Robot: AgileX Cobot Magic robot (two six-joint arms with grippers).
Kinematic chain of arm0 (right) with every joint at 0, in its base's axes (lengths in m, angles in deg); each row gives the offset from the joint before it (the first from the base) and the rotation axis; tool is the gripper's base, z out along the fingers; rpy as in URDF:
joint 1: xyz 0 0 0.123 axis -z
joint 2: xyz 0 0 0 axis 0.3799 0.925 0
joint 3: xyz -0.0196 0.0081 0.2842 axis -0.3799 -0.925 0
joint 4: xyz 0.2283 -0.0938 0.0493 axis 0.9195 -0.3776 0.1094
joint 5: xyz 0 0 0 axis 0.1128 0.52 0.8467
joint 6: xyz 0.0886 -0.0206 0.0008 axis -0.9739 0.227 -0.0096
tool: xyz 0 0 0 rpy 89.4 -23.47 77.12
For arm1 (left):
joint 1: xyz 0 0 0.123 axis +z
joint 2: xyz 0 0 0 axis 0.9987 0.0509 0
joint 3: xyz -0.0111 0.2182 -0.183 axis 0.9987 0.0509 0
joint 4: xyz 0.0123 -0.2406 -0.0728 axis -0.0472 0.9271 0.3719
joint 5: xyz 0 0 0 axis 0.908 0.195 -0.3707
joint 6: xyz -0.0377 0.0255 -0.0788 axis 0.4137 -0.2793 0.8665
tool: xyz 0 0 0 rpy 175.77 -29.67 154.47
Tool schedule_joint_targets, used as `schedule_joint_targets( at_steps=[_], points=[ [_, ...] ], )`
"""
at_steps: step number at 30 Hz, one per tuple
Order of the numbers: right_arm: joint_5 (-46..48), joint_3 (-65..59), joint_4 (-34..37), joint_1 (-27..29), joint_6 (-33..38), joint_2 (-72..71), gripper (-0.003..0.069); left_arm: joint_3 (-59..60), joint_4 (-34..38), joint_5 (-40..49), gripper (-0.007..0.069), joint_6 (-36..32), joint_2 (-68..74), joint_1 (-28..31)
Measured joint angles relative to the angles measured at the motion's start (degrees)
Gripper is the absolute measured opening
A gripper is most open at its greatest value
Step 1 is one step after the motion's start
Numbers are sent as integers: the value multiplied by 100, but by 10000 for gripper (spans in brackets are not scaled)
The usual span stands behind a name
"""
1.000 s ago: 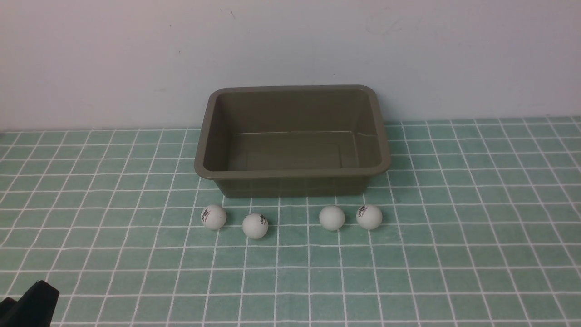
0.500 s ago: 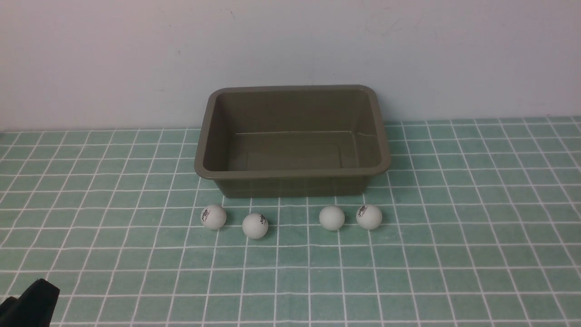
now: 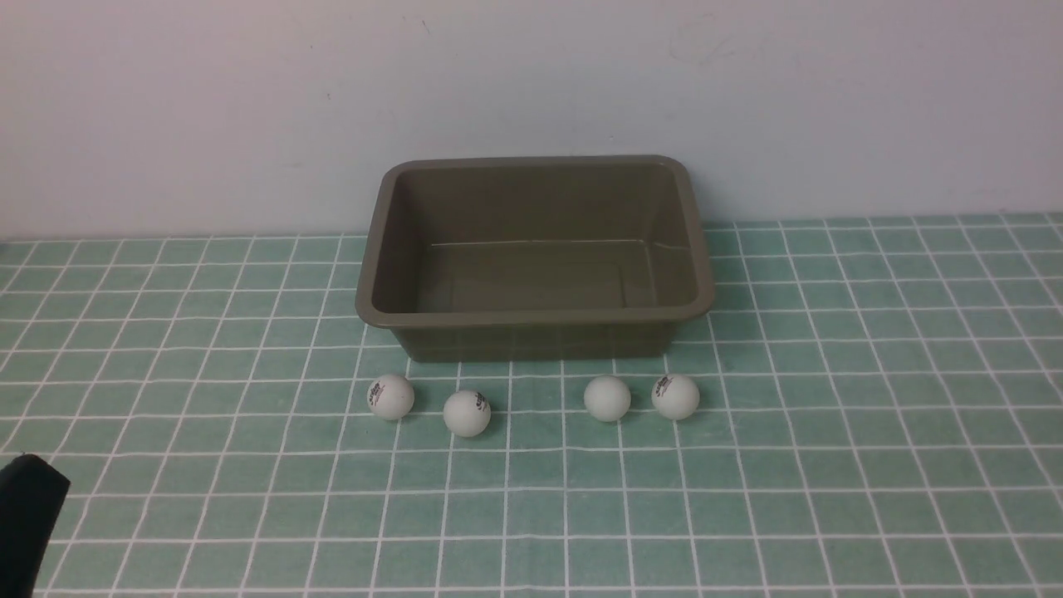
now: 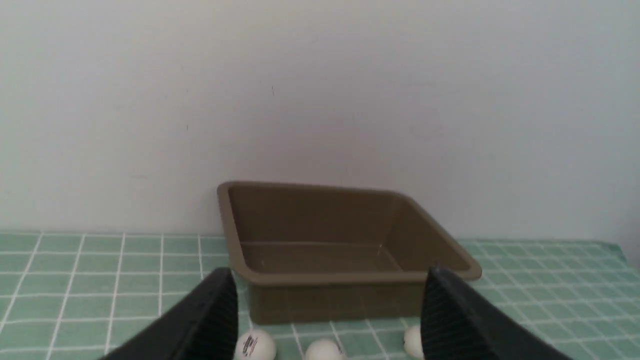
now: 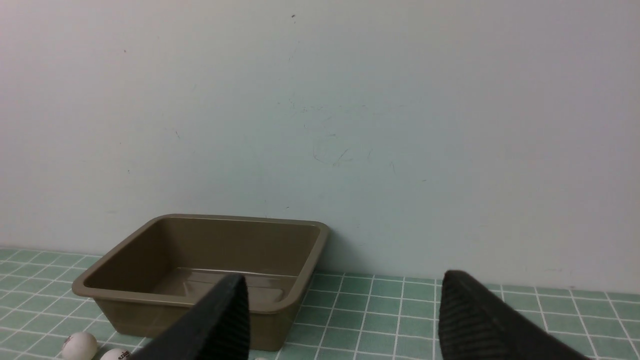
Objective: Put the table tennis balls in the box on the green coffee tablecloth.
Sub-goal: 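Reach for and grasp a ping pong ball on the table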
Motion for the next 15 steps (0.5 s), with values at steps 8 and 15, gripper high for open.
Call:
schedule_joint_targets(
  at_steps=[8, 15],
  points=[
    [148, 0, 12, 0, 0, 0, 461, -717, -1127, 643, 447, -46, 1033, 0],
    [181, 0, 449, 0, 465, 0, 461, -1163, -1499, 980, 447, -417, 1283, 0]
  ],
)
